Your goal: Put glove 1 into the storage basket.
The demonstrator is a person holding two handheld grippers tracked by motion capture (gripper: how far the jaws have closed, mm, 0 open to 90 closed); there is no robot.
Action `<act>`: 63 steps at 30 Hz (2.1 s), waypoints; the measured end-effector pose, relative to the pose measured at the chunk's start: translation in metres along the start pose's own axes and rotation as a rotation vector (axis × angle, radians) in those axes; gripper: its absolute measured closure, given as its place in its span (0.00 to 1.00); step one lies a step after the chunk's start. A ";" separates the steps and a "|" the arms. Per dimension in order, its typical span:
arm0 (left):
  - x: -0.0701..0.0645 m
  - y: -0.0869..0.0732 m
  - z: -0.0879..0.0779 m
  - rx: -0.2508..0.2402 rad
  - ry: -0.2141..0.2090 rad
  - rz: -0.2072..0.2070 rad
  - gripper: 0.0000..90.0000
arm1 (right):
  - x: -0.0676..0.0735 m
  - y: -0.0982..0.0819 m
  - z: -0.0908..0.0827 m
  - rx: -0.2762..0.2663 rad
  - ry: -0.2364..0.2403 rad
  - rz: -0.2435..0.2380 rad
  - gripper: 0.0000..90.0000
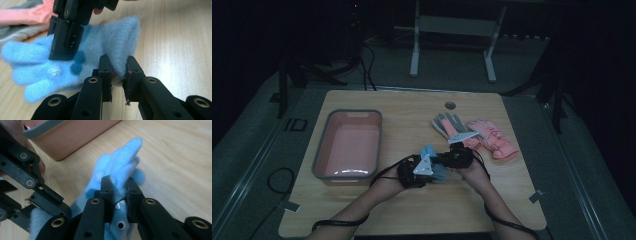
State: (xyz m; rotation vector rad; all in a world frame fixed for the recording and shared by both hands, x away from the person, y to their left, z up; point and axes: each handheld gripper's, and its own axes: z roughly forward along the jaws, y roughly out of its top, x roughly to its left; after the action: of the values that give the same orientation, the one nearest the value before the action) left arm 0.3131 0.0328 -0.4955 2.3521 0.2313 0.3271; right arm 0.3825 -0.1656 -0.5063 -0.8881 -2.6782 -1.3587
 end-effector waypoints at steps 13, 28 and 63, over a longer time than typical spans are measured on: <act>0.018 0.009 -0.036 0.019 0.028 0.009 0.88 | 0.014 0.041 -0.003 -0.028 -0.004 -0.019 0.89; 0.040 -0.001 -0.077 0.051 0.078 -0.002 0.88 | 0.032 0.089 0.018 -0.059 0.017 -0.048 0.89; 0.059 -0.090 -0.162 0.113 0.186 -0.104 0.88 | 0.086 0.159 0.122 -0.034 0.152 -0.088 0.89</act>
State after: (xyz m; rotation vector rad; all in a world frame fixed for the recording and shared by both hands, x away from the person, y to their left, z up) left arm 0.3145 0.2183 -0.4356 2.4107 0.4698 0.4937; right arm 0.4176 0.0402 -0.4427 -0.6476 -2.6145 -1.4297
